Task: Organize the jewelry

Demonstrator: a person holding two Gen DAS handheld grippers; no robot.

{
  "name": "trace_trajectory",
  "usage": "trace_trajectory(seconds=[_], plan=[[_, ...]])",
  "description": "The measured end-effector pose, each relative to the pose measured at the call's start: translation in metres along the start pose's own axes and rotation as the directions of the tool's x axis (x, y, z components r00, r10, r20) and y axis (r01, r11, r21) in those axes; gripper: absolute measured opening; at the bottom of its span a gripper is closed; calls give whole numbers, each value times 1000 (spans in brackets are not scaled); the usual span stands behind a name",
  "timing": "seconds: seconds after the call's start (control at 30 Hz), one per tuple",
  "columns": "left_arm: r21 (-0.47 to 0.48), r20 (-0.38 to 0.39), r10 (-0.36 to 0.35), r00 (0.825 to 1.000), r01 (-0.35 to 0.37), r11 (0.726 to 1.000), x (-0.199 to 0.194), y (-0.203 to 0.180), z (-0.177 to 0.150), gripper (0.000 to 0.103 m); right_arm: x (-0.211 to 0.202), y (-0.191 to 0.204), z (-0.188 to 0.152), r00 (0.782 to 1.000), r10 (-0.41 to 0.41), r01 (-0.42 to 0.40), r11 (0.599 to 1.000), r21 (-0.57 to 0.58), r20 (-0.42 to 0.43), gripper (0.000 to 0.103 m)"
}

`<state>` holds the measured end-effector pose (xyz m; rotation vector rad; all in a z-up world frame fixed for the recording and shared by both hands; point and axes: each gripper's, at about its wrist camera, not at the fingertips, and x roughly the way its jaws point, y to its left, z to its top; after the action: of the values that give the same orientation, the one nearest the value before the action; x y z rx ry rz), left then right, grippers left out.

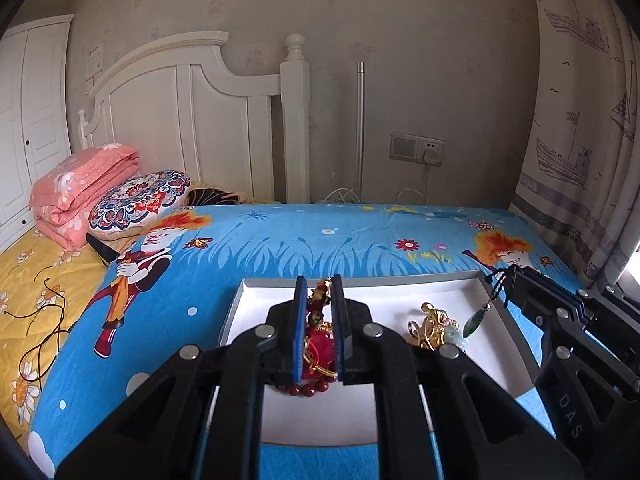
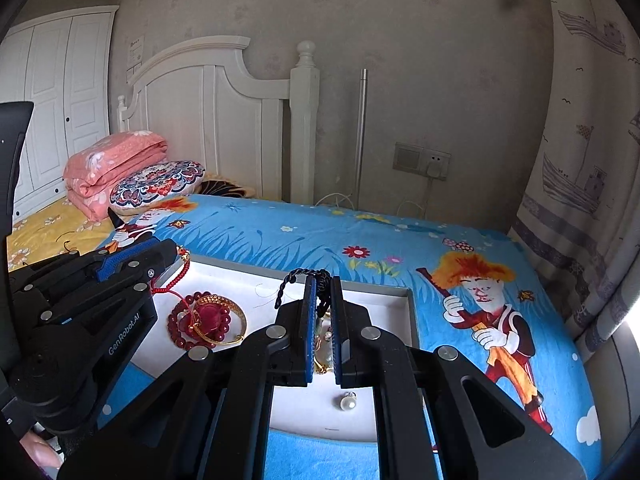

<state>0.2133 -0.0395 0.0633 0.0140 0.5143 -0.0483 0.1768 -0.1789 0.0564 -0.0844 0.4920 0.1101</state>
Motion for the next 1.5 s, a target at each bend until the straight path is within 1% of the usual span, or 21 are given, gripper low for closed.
trace_trajectory(seconds=[0.1,0.23,0.4,0.5,0.53,0.57,0.6,0.63,0.67,0.7,0.73,0.83,0.93,0.97,1.0,1.07,1.13,1.2,1.23,1.3,1.5], plan=[[-2,-8,9,1000,-9,1000,12,-1,9,11,12,-1,2,1000,-11,11,1000,-4,-17,7],[-4,-26,14,1000,-15,1000,25,-4,8,11,26,-4,-5,999,-20,21,1000,12,-51,7],[-15,-70,-3,998,2,1000,43,-7,-7,12,41,-4,-22,995,-26,27,1000,13,-98,8],[-13,-103,-13,995,11,1000,54,-8,-20,13,52,-3,-33,989,-25,25,1000,1,-147,9],[-15,-117,-17,993,15,1000,58,-7,-24,15,55,-3,-37,986,-34,34,999,-7,-162,10],[-15,-127,-18,992,16,1000,60,-7,-27,27,58,-3,-40,984,-41,39,999,-11,-175,12],[-16,-129,-16,991,14,1000,62,-6,-30,40,60,-3,-42,982,-41,40,999,-10,-186,18],[-16,-126,-11,992,9,1000,62,-6,-31,45,61,-5,-44,980,-31,32,999,0,-198,29],[-14,-123,-4,992,2,1000,62,-5,-33,52,61,-7,-44,980,-22,26,1000,14,-197,35],[-13,-122,1,993,-3,1000,62,-4,-34,54,60,-8,-44,982,-23,27,999,22,-189,46],[-14,-122,4,992,-6,1000,62,-3,-35,56,58,-9,-44,983,-25,29,999,24,-182,48],[-22,-117,12,993,-15,1000,60,1,-35,59,56,-7,-44,984,-24,27,1000,10,-178,48],[-33,-105,26,994,-30,999,55,4,-34,67,54,-5,-45,984,-20,22,1000,8,-178,48],[-35,-98,31,995,-34,999,52,6,-33,73,54,-4,-45,984,-20,22,1000,9,-178,48],[-33,-89,37,995,-40,999,49,6,-33,79,53,-4,-45,984,-21,23,1000,9,-177,51],[-19,-64,60,996,-62,998,41,6,-32,87,51,-2,-46,985,-27,29,1000,11,-172,56],[-8,-31,76,997,-76,997,32,5,-31,90,48,0,-47,986,-32,34,999,11,-165,61],[1,-4,78,997,-78,997,23,5,-29,97,46,3,-47,986,-39,41,999,10,-160,66],[6,9,86,996,-86,996,19,5,-29,98,45,4,-47,986,-47,49,999,8,-157,69],[17,25,104,994,-104,994,13,5,-29,98,42,5,-48,985,-66,68,998,7,-161,71],[26,64,110,992,-112,993,-13,11,-35,98,24,4,-49,982,-107,112,993,23,-156,80]])
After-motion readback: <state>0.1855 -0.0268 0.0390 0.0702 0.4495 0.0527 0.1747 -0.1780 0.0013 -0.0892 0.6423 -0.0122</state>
